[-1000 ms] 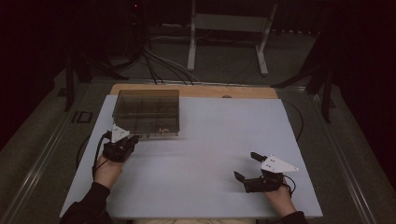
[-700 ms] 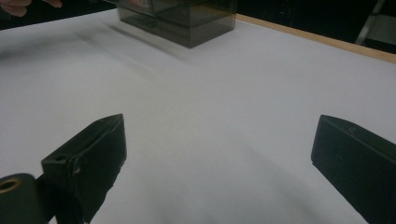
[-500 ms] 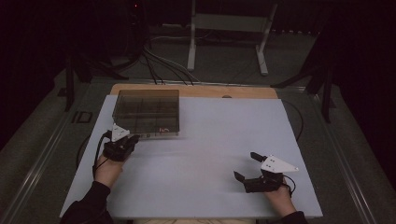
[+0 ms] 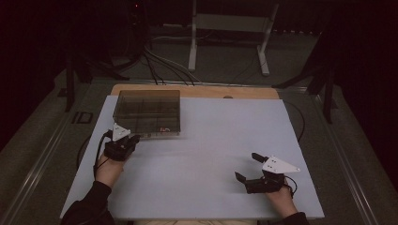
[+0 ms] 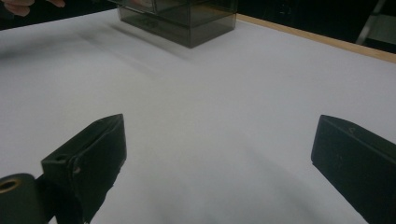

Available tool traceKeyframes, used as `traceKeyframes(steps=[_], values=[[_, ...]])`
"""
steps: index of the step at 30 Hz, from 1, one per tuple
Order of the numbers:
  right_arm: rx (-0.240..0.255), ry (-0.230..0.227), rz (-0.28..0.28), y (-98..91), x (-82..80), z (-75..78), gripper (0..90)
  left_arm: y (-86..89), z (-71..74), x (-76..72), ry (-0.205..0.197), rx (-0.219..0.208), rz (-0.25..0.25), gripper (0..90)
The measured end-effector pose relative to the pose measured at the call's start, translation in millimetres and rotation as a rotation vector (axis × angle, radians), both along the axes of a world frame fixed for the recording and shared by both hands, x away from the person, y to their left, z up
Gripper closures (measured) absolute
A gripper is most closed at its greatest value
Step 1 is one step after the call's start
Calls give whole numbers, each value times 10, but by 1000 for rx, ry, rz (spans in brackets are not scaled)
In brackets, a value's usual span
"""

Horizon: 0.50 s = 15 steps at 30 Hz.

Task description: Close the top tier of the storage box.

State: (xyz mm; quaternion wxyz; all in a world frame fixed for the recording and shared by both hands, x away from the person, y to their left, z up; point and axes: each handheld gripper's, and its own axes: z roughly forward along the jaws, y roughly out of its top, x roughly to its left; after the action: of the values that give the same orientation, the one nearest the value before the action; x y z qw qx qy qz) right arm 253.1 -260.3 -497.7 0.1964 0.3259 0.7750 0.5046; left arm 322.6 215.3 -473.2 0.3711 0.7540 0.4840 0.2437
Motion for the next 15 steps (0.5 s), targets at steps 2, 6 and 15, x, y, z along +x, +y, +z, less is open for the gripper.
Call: traceKeyframes(steps=[2,6,15], values=[[0,-1,0,-2,2,-1,31,1,-2,5,1,1,1,895],[0,-1,-2,-5,-1,2,31,4,-6,8,5,1,0,895],[0,-1,-2,-5,2,0,31,23,-21,45,11,-2,6,895]])
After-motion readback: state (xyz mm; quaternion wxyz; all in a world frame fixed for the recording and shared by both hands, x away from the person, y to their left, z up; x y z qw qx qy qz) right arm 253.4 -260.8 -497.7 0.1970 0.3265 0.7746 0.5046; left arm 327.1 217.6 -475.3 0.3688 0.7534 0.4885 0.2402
